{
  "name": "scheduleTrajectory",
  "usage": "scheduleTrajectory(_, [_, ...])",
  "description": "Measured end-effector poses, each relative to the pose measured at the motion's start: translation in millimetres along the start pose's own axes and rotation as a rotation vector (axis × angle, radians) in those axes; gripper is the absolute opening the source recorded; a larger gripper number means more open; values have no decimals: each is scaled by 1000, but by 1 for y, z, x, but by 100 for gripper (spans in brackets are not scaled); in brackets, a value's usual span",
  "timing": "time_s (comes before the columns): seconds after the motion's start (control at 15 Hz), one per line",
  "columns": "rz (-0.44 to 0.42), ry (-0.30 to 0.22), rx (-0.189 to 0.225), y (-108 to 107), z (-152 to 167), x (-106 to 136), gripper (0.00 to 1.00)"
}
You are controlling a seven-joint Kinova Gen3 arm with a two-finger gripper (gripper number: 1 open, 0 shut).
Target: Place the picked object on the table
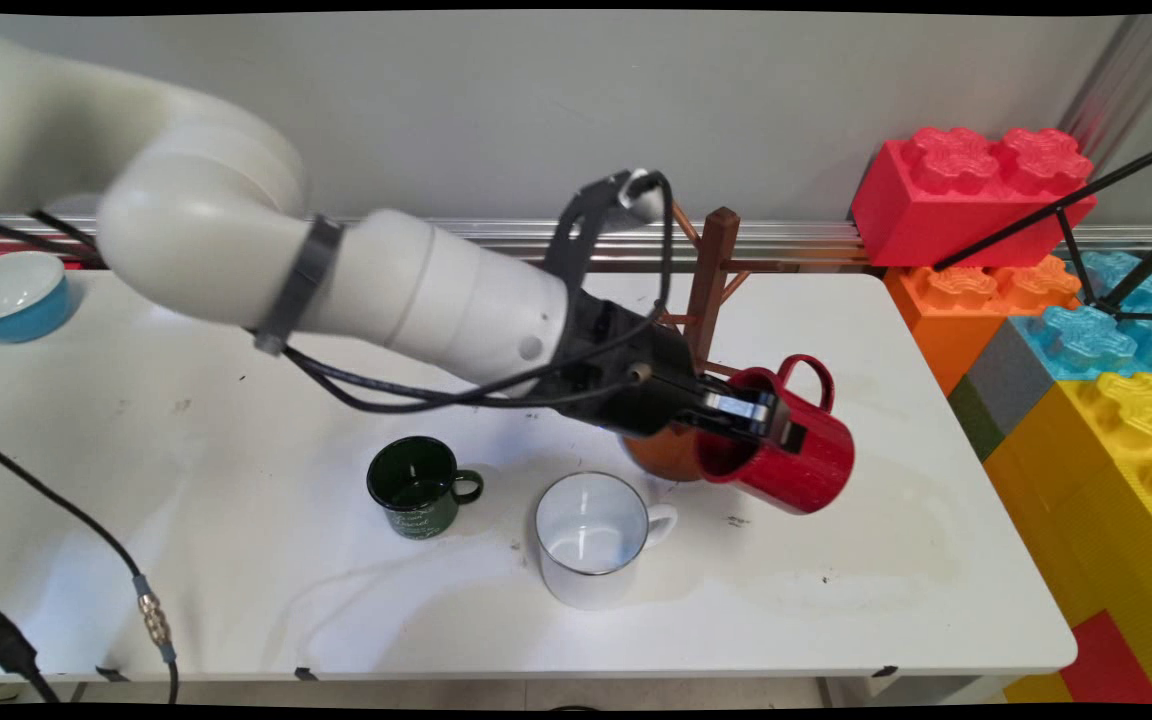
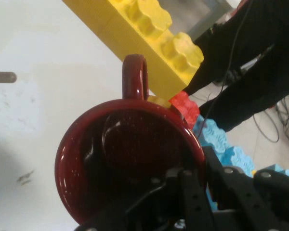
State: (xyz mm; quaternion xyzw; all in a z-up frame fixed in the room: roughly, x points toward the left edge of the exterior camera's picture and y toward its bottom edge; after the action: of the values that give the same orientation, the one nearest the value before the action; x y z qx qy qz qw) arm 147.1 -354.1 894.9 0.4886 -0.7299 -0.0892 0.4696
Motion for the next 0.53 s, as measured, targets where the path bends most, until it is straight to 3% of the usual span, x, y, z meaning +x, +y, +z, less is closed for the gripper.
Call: scheduleTrajectory(0.53, [135, -120, 41, 1, -49, 21, 0])
